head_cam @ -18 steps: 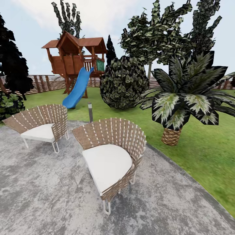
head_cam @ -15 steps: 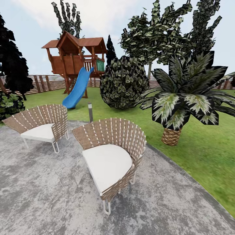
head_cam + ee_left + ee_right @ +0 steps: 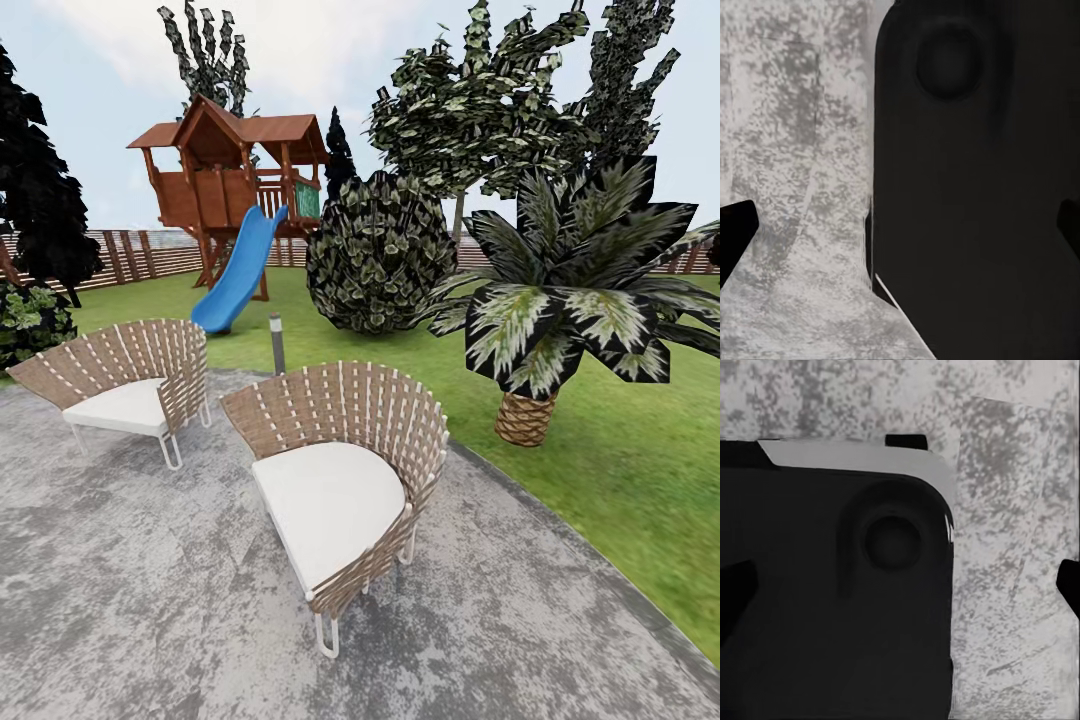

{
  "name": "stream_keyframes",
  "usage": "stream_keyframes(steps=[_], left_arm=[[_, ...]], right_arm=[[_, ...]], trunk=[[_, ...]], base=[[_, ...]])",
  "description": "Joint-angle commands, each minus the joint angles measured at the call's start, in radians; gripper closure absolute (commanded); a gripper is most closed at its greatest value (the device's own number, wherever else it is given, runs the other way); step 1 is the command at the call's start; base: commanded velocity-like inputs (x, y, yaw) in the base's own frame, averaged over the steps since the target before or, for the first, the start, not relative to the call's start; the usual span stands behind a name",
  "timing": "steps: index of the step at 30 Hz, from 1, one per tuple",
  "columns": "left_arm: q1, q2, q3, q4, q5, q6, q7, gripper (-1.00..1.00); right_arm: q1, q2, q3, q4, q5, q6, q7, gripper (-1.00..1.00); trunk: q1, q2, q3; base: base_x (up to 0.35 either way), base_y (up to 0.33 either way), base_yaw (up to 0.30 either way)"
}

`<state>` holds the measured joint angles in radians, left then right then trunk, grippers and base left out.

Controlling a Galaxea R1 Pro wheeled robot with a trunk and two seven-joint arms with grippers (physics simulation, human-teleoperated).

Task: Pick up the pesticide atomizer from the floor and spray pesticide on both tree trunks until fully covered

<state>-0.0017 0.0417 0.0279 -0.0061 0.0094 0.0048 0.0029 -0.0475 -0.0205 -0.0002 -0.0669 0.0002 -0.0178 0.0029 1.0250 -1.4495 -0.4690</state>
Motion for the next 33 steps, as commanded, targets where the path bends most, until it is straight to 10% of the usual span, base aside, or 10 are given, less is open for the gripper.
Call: stream_keyframes(steps=[1,11,12,18,33], left_arm=[[-0.006,0.006,0.007,-0.006,0.001,0.0,0.001,-1.0],[-0.059,0.025,0.064,-0.063,0.0,0.0,-0.001,-1.0],[-0.063,0.025,0.073,-0.262,0.0,0.0,-0.002,-1.0],[-0.095,0.026,0.073,-0.396,0.0,-0.002,-0.004,-1.0],[-0.207,0.032,0.071,-0.421,-0.007,-0.055,-0.018,-1.0]], right_arm=[[-0.001,-0.006,0.0,-0.005,0.0,-0.008,0.0,-1.0],[-0.002,-0.052,-0.003,-0.062,0.001,-0.064,0.003,-1.0],[-0.002,-0.052,-0.003,-0.321,0.001,-0.095,0.003,-1.0],[-0.002,-0.054,-0.004,-0.467,0.001,-0.15,0.002,-1.0],[-0.002,-0.052,-0.004,-0.541,0.003,-0.244,0.002,-1.0]], trunk=[[0.0,-0.001,-0.001],[0.0,-0.001,-0.001],[0.0,-0.001,-0.001],[0.0,-0.001,-0.001],[0.0,-0.001,-0.001]], base=[[0.0,0.0,0.0],[0.0,0.0,0.0],[0.0,0.0,0.0],[0.0,0.0,0.0],[-0.093,0.0,0.0]])
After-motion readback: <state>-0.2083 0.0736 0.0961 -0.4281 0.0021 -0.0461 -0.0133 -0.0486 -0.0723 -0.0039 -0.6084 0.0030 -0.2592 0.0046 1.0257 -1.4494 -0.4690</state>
